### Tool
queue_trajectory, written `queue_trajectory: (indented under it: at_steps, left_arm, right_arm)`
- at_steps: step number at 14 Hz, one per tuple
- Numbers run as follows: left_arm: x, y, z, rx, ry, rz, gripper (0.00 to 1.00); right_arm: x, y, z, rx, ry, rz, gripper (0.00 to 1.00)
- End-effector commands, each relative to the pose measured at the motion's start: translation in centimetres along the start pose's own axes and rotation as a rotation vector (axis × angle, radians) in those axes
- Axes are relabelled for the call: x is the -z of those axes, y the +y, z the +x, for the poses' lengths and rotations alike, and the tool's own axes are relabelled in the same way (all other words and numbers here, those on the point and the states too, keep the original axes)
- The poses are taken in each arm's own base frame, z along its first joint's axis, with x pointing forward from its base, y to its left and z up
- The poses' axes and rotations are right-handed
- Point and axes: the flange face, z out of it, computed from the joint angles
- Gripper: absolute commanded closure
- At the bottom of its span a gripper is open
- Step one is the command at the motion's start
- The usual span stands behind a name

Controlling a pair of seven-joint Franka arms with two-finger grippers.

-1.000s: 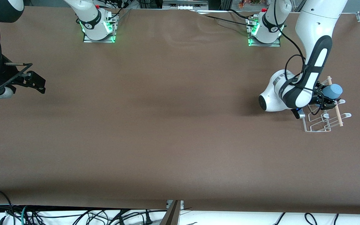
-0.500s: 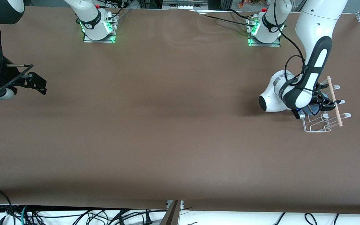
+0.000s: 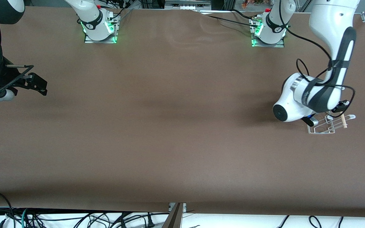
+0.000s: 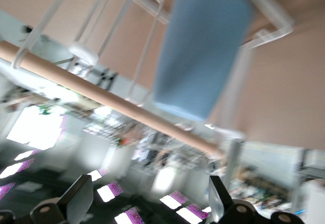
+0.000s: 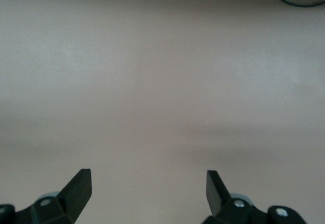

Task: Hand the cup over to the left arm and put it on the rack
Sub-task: 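Lower the cup onto the rack peg with the left gripper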

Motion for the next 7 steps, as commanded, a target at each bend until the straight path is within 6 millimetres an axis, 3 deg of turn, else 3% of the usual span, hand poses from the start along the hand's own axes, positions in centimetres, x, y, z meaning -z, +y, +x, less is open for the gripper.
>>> queue_trajectory:
  at_steps: [1, 4, 7]
  left_arm:
    - [3.4, -2.4, -2.7, 0.108, 0.114, -0.252, 0.0]
    - [7.5, -2.7, -4.2, 0.292, 0.228, -0.532, 0.0]
    - [11.4, -6.2, -7.7, 0.365, 0.383, -0.688, 0.0]
  right_arm:
    - [0.6, 0.0, 0.2, 0.012, -0.003, 0.018, 0.0]
    - [0.6, -0.1, 0.2, 0.014, -0.001, 0.018, 0.0]
    - [0.6, 0.0, 0.2, 0.012, -0.003, 0.018, 0.0]
